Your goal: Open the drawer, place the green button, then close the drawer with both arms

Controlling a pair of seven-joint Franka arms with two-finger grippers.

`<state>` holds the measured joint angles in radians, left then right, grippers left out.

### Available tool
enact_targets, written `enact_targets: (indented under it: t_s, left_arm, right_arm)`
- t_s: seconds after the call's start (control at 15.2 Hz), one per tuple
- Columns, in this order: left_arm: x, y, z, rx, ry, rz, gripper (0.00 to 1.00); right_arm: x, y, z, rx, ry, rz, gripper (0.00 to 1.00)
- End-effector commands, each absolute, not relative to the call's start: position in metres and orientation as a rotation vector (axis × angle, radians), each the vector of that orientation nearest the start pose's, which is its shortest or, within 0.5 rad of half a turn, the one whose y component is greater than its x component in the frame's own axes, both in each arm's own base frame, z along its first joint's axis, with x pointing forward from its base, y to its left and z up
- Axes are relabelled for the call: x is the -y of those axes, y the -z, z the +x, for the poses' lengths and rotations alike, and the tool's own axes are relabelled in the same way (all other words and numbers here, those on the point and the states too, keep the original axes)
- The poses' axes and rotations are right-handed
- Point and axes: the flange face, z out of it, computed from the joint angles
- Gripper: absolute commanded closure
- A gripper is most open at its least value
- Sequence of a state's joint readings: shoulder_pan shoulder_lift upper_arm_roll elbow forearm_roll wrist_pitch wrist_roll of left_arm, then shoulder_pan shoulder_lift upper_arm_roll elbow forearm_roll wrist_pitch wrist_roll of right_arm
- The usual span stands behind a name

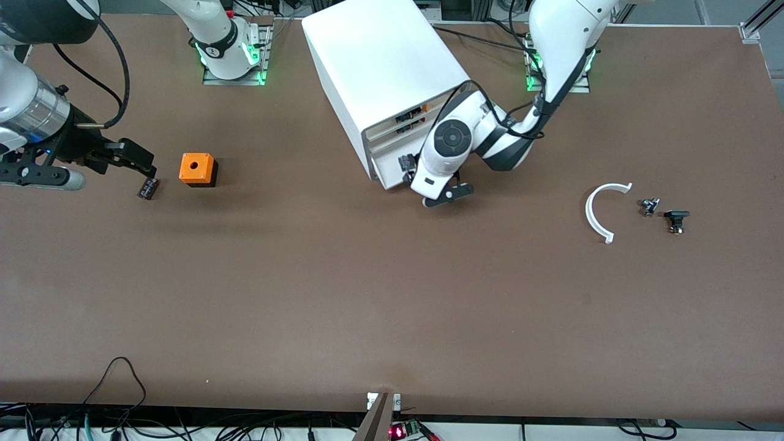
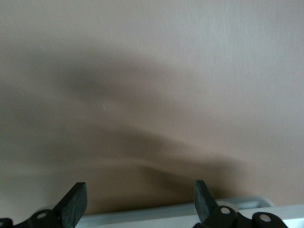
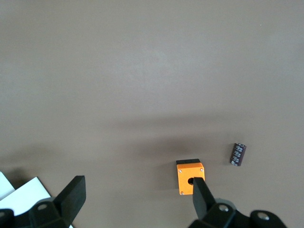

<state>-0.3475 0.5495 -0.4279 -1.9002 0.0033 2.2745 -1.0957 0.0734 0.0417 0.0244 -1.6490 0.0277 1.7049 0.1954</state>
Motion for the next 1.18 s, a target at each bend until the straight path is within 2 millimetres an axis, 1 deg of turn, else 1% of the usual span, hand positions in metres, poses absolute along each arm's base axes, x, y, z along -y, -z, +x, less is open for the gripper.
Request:
enact_targets:
  t_s: [0.0,0.13,0.26,0.46,0.59,0.72,0.86,0.92,0.99,1.05,1.12]
  left_arm:
    - [0.442,-0.224,0.424,0.544,-0.422,-3.082,0.00]
    - [0.452,-0.226,0.413,0.526,-0.439,-3.087,0.00]
    - [0.459,-0.225,0.404,0.533,-0.456,-3.083,0.00]
    - [0.462,-0.225,0.400,0.531,-0.460,-3.082,0.00]
    - [0.465,-0.224,0.396,0.535,-0.462,-3.077,0.00]
    - [0.467,-0.224,0.397,0.535,-0.461,-3.081,0.00]
    - [0.462,-0.231,0.405,0.556,-0.447,-3.086,0.00]
    - [0.461,-0.239,0.411,0.557,-0.431,-3.100,0.00]
    - [0.453,-0.249,0.423,0.573,-0.406,-3.104,0.00]
    - [0.441,-0.259,0.439,0.574,-0.399,-3.090,0.00]
    - [0.426,-0.273,0.458,0.542,-0.406,-3.084,0.00]
  right_arm:
    - [-0.059,-0.580,0.561,-0.185,0.006,-3.120,0.00]
    - [-0.056,-0.585,0.558,-0.192,0.013,-3.119,0.00]
    - [-0.057,-0.592,0.554,-0.187,0.020,-3.120,0.00]
    - [-0.057,-0.596,0.554,-0.172,0.005,-3.119,0.00]
    - [-0.057,-0.607,0.556,-0.162,0.022,-3.118,0.00]
    - [-0.053,-0.601,0.563,-0.150,-0.007,-3.114,0.00]
    - [-0.054,-0.604,0.563,-0.140,0.004,-3.123,0.00]
    - [-0.055,-0.603,0.563,-0.100,0.002,-3.123,0.00]
    - [-0.056,-0.604,0.562,-0.062,0.002,-3.124,0.00]
    - [-0.056,-0.604,0.561,-0.054,0.000,-3.125,0.00]
    - [-0.053,-0.603,0.560,-0.056,-0.017,-3.126,0.00]
